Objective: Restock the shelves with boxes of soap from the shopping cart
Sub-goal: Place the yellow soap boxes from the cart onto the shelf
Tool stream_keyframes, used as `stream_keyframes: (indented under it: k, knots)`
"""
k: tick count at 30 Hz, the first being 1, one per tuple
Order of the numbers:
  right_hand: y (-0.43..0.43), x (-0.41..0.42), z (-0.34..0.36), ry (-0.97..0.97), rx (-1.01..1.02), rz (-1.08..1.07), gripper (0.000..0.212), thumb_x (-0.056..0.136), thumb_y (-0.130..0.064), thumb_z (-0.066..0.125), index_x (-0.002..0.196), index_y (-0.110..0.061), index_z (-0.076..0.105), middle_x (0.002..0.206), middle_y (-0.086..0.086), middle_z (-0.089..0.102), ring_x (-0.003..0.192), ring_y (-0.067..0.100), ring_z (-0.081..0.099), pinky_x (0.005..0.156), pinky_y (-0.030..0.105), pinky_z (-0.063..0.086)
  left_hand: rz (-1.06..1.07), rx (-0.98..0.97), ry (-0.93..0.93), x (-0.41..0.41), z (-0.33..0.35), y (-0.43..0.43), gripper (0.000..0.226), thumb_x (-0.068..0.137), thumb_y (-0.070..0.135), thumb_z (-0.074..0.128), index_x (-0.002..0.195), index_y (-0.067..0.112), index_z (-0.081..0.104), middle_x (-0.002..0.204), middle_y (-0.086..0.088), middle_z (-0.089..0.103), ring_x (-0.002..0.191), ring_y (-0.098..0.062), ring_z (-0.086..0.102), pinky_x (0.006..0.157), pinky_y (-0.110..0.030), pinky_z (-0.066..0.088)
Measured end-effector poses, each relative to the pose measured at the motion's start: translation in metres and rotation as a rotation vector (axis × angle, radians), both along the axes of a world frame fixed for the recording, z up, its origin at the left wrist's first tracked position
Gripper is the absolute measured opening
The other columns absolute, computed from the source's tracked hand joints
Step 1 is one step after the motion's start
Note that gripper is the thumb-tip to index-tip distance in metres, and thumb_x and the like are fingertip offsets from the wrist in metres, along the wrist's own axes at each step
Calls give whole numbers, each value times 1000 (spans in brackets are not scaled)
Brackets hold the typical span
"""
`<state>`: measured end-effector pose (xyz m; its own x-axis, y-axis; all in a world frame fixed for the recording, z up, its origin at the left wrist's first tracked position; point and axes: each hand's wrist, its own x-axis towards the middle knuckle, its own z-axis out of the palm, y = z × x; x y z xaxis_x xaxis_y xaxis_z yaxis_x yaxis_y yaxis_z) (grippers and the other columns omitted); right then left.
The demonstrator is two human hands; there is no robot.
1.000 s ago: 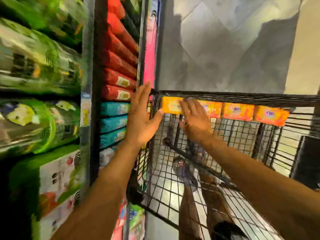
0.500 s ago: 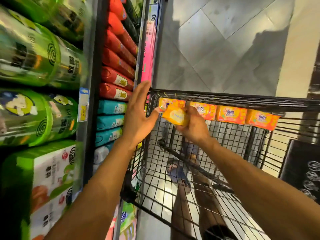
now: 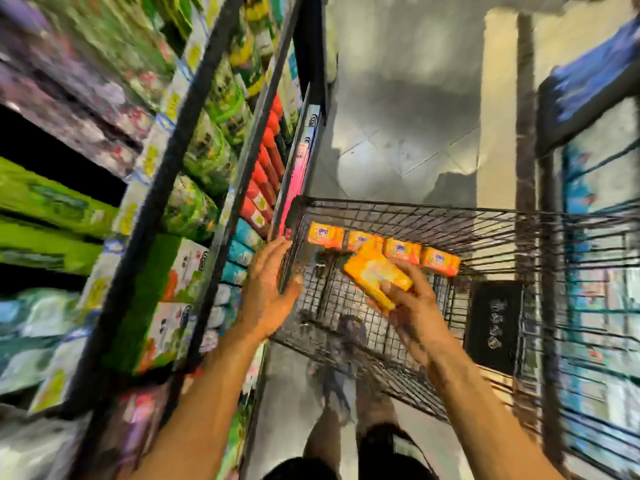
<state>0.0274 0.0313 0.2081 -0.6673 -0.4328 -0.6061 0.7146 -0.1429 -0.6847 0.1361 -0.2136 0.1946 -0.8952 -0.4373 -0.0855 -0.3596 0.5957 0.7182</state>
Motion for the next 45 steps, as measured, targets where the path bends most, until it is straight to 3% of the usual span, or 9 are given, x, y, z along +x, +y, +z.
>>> stream_keyframes:
  k: [4,6,12,18,23,27,32,38,45]
  knots:
    - [19,50,46,171,141,11,51,73,-1,81,117,-23,67,96,-6,77,93,24,69,83,50,58,17,-63,36,77,47,33,63,88,34,56,146,12,47,153,-1,43,144,-11,34,122,-30,24]
    - [29,73,67,240,175,49,51,65,-5,83,110,-24,68,96,1,77,91,25,66,80,42,55,41,-92,53,115,70,50,64,87,34,58,147,16,45,152,5,41,142,-4,32,120,-22,21]
    - [57,139,109,372,93,276,43,79,9,77,109,-22,72,106,9,78,97,25,71,88,38,56,222,-204,45,231,117,114,70,80,26,69,146,16,48,152,2,45,140,-14,40,119,-15,17]
    - [78,215,136,470,-8,546,43,81,2,79,108,-30,70,106,5,78,91,15,73,83,39,56,518,-320,12,370,129,200,70,85,35,59,151,22,43,157,2,39,145,-20,36,120,-41,31]
    - [91,309,157,451,-108,781,59,56,-39,97,109,-27,74,114,17,75,102,27,70,95,46,54,762,-336,-78,488,142,279,69,80,42,57,145,22,46,149,-3,49,136,-24,47,114,-40,39]
    - [90,389,159,524,-177,962,56,63,-37,95,113,-26,72,115,20,72,102,28,67,98,55,52,974,-377,-151,585,150,339,72,77,38,61,145,20,46,150,-5,49,138,-25,45,118,-36,32]
    - [89,508,165,548,-237,1176,33,84,3,75,108,-19,70,100,9,77,93,19,69,81,31,57,1165,-394,-252,702,157,401,72,80,43,56,148,19,46,152,-2,46,141,-23,41,123,-29,18]
    - [104,674,183,566,-322,1317,33,85,8,73,111,-11,66,94,0,79,89,15,71,73,21,60,1329,-421,-269,847,163,458,71,84,47,52,149,20,44,151,-2,46,140,-26,43,115,-44,39]
    - [122,856,203,638,-358,1338,40,84,3,77,117,-17,67,107,6,78,99,20,73,81,29,59,1350,-480,-283,1012,189,482,71,84,47,47,149,19,45,152,-1,46,141,-22,40,118,-33,28]
